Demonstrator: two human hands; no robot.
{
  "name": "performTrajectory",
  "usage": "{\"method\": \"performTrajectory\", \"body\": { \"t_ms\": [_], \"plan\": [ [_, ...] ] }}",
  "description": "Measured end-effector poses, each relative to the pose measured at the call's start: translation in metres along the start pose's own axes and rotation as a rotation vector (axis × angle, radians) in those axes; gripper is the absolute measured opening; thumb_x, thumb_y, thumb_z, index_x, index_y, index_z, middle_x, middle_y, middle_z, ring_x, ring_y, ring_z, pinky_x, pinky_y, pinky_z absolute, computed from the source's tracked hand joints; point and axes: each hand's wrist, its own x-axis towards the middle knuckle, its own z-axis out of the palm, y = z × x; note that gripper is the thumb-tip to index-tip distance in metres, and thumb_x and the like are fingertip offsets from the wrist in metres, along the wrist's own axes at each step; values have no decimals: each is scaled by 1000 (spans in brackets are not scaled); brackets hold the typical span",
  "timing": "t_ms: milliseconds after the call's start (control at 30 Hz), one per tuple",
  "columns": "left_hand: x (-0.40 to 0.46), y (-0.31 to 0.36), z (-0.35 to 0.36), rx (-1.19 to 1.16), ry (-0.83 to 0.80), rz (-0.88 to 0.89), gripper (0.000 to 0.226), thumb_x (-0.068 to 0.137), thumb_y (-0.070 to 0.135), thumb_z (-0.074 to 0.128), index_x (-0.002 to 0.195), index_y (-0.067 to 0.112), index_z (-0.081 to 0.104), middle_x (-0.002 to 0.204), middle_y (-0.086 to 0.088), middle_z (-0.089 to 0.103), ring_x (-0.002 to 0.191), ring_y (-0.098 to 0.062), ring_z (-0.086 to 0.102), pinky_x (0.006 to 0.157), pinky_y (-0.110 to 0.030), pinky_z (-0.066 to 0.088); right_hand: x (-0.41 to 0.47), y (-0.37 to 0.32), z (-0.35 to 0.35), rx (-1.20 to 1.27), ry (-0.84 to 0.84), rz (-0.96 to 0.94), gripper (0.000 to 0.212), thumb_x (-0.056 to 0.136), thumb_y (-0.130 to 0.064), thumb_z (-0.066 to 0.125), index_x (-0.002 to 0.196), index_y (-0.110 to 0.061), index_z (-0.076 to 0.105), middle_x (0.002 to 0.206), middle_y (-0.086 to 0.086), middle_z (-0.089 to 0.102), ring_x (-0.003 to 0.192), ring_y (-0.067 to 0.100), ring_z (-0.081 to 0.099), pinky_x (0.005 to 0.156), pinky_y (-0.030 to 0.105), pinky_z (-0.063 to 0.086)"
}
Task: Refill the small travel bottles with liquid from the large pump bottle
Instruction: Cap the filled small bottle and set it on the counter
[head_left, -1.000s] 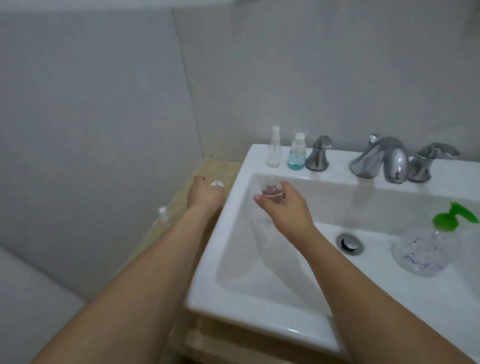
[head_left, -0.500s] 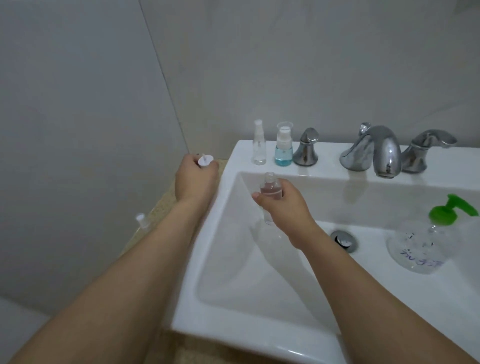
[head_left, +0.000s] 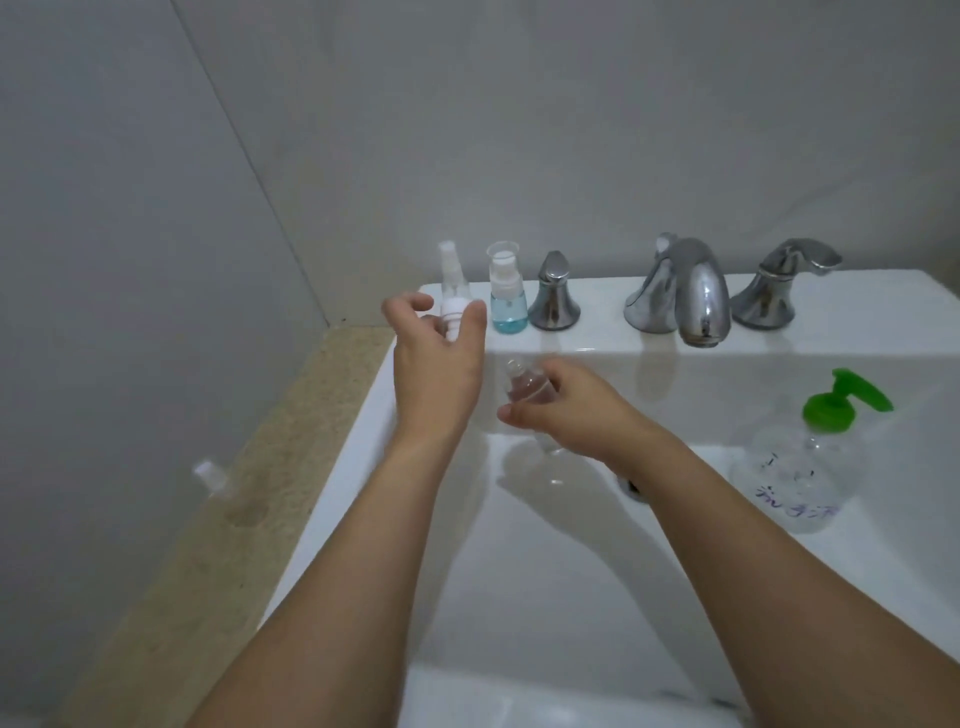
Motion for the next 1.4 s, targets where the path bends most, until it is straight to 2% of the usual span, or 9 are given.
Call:
{"method": "performTrajectory", "body": {
  "t_ms": [167,300,467,567,733,900,1200,1300,1400],
  "plan": [
    [18,1,-9,163,-3,139,23,93,38,70,101,24,54,81,10,63,72,-2,60,66,-26,45,18,5,-7,-133,2,-37,19,79,-26,78,89,-29,63,90,-17,63,89,9,62,70,21,49],
    [21,4,-15,198,-27,212,19,89,38,70,95,26,57,76,13,61,63,5,56,57,-13,40,24,10,-1,-225,-28,-84,21,77,-28,79,87,-28,61,87,-18,61,86,9,62,75,23,49],
    [28,8,-25,119,-45,125,24,79,39,59,82,16,54,64,11,51,51,-3,41,49,-17,32,20,0,-1,-203,-74,-105,19,79,-29,77,82,-32,58,87,-20,59,83,9,61,66,18,47],
    [30,8,-30,194,-121,76,26,75,43,58,74,17,54,59,10,44,50,-5,38,47,-20,30,18,-4,-4,-161,-103,-84,18,80,-29,76,92,-29,63,87,-20,60,83,9,62,59,17,45],
    [32,0,-35,315,-213,-24,30,71,48,56,73,18,60,62,6,54,59,-16,50,58,-33,39,19,-6,-8,-187,-111,-57,23,79,-33,77,98,-28,65,100,-13,64,91,11,64,66,25,52],
    [34,-2,-36,311,-250,-39,38,73,49,55,73,12,64,77,-10,67,71,-26,60,67,-39,48,16,-12,-7,-196,-122,-76,21,80,-32,77,97,-29,63,94,-20,61,90,8,63,64,20,49],
    [31,-2,-34,310,-269,-27,41,74,52,55,72,12,61,69,-2,59,66,-23,55,64,-37,43,15,-15,-5,-150,-125,-73,23,79,-32,78,97,-29,65,93,-19,63,86,10,65,57,22,52],
    [32,-3,-37,255,-217,-39,39,73,50,55,71,11,59,67,1,55,64,-21,51,64,-36,41,14,-15,-6,-194,-124,-69,20,78,-33,79,92,-34,64,84,-21,60,79,6,63,56,17,47],
    [29,-4,-36,284,-266,-45,37,75,54,55,71,18,60,70,3,58,67,-19,54,65,-35,41,15,-14,-3,-200,-143,-63,19,78,-32,79,88,-36,63,88,-21,60,83,6,63,55,16,43]
  ]
}}
